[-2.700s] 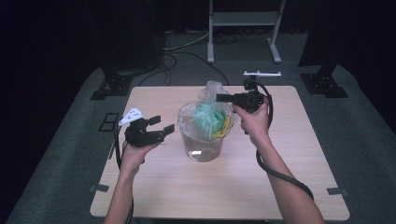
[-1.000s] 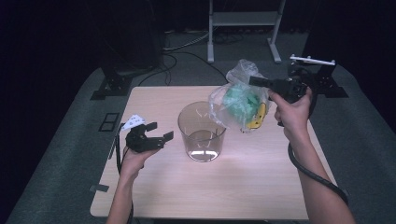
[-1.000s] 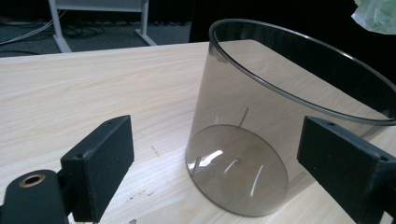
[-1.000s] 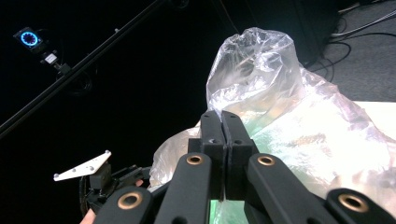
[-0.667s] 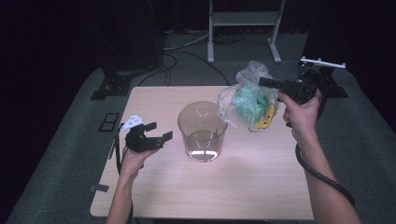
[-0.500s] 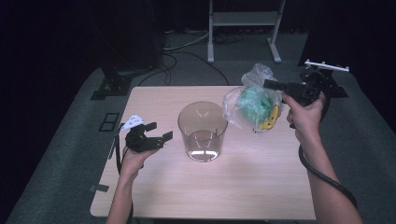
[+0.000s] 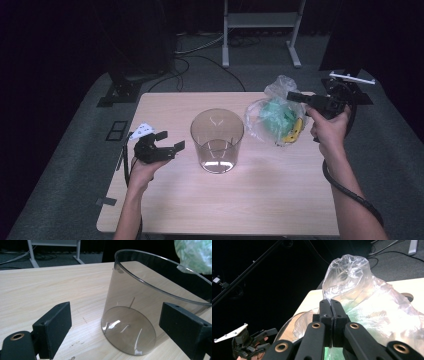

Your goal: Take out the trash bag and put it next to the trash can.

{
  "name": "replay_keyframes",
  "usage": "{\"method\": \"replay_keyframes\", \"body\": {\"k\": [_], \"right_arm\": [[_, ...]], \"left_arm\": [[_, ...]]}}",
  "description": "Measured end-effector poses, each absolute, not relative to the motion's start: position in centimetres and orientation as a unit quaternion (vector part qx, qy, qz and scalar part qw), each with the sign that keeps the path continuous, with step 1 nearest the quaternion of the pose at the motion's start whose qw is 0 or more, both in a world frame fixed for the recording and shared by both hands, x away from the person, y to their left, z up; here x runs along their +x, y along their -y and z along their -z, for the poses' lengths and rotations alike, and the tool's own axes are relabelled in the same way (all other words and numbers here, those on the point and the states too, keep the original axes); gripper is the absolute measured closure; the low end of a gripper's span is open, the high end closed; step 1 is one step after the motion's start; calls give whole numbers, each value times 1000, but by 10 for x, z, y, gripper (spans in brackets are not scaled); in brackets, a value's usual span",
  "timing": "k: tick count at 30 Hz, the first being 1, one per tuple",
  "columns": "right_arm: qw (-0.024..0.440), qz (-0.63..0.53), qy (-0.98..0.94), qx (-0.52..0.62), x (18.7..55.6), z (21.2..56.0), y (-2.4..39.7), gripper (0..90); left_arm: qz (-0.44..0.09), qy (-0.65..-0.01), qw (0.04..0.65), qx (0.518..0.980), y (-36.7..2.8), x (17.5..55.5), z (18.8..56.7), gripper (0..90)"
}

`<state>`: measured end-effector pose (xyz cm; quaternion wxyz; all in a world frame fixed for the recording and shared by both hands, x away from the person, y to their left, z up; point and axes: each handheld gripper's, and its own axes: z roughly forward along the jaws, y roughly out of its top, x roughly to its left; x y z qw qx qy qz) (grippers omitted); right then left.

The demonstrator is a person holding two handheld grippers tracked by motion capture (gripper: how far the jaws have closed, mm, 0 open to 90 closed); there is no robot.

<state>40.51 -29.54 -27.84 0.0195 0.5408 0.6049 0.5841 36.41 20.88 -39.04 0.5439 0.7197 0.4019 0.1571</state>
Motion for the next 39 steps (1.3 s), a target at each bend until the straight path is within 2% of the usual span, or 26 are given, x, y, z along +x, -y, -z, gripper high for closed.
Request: {"method": "replay_keyframes", "body": {"k": [19,39], "right_arm": [[7,-555,-603,573,418,328,305,900],[-11,-535,-612,583,427,371,292,899]], "left_arm": [[-155,-400,541,724,-207,365,392,98],[-154,-401,540,724,-207,365,393,98]]}}
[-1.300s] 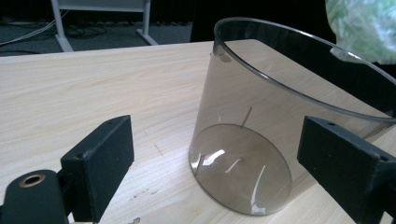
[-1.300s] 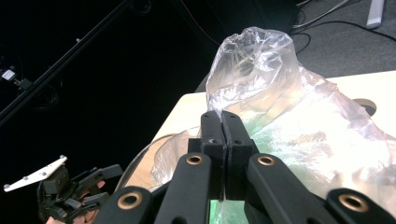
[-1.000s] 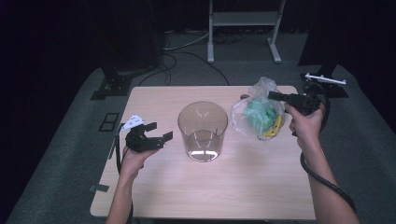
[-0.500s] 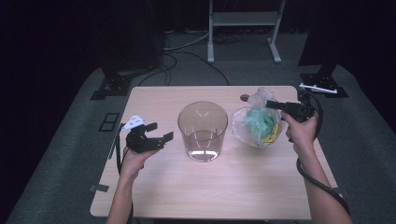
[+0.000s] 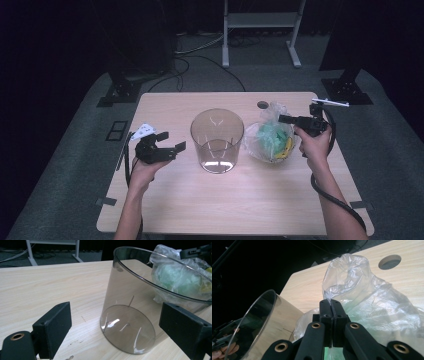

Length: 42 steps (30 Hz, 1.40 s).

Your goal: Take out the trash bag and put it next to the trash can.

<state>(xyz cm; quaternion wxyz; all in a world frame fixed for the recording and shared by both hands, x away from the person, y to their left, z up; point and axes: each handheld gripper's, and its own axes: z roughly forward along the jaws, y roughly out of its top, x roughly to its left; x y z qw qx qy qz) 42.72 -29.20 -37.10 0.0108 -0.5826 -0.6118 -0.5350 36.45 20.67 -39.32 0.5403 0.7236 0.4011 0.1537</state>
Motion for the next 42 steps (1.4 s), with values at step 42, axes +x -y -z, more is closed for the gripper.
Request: {"method": "replay_keyframes", "body": {"k": [42], "right_arm": [[-5,502,645,-575,434,406,283,554]], "left_arm": [[-150,-404,535,727,-204,366,398,98]]}}
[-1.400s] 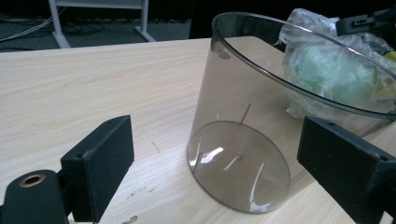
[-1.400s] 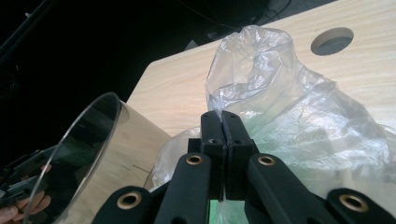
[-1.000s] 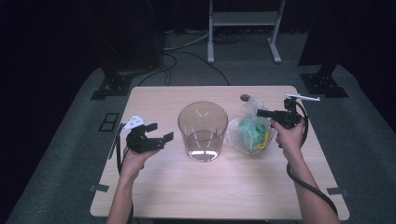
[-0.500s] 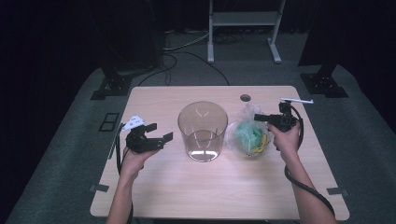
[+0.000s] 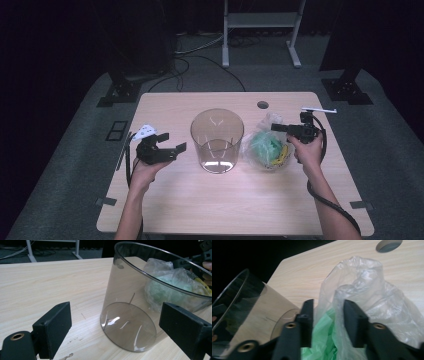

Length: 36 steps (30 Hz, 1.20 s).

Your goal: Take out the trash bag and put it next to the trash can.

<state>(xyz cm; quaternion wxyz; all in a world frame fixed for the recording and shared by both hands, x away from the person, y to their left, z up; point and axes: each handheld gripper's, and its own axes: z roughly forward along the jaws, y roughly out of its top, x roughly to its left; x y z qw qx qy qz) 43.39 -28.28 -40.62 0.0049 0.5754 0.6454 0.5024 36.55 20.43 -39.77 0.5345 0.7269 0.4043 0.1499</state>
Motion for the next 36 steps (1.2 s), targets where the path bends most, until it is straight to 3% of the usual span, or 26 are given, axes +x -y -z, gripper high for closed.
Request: {"method": "replay_keyframes", "body": {"k": [3,9,20,36], "right_arm": [[27,-497,-652,572,434,401,284,462],[62,-492,-654,571,432,386,288,398],[55,-515,-660,545,414,374,303,385],[43,-529,-664,527,375,402,334,378]], "left_arm": [[-149,-403,535,728,-203,365,397,98],[-150,-404,534,727,-204,364,397,98],[-150,-400,532,731,-203,364,397,98],[-143,-400,525,738,-201,365,402,98]]}}
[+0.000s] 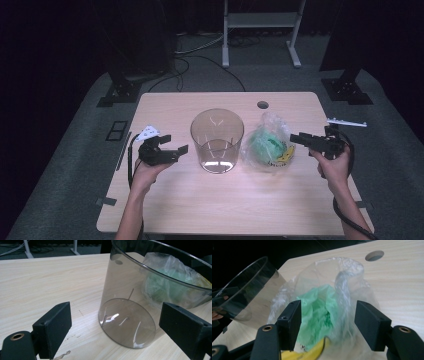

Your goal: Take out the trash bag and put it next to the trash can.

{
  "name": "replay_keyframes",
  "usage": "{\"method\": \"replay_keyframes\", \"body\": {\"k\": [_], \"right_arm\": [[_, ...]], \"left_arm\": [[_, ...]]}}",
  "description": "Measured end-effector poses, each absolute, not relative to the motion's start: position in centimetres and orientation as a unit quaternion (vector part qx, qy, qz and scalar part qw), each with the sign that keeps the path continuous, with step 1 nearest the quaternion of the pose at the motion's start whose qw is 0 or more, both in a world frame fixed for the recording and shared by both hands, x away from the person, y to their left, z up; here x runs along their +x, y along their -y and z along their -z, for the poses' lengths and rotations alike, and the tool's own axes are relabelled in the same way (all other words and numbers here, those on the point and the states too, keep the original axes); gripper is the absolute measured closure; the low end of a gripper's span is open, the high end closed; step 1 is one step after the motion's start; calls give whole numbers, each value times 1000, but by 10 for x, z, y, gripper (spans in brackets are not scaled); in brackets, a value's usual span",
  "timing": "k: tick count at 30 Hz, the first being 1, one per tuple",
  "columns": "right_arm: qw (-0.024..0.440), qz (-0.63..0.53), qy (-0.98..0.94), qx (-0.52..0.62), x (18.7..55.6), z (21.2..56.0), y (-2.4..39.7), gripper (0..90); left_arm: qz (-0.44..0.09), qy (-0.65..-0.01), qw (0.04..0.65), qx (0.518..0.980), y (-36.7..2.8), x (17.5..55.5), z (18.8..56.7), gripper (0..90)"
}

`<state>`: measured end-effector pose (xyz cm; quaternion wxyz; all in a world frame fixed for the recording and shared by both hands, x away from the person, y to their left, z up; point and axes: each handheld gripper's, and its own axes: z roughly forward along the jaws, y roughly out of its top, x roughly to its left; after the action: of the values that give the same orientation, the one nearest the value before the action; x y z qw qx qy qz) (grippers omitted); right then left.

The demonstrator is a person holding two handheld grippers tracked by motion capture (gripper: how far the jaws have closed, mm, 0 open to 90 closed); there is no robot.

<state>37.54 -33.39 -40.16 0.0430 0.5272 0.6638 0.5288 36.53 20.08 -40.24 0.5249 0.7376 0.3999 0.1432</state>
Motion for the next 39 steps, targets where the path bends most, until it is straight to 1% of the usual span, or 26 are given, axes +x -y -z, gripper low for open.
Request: {"method": "replay_keyframes", "body": {"k": [9,25,39], "right_arm": [[40,-540,-652,530,361,414,348,371],[34,-547,-643,535,340,435,358,369],[49,-550,-639,536,316,448,363,369]], "left_arm": [[-144,-398,520,742,-199,365,404,98],[-143,-396,516,746,-199,362,407,98],[-142,-399,514,746,-199,360,409,98]]}}
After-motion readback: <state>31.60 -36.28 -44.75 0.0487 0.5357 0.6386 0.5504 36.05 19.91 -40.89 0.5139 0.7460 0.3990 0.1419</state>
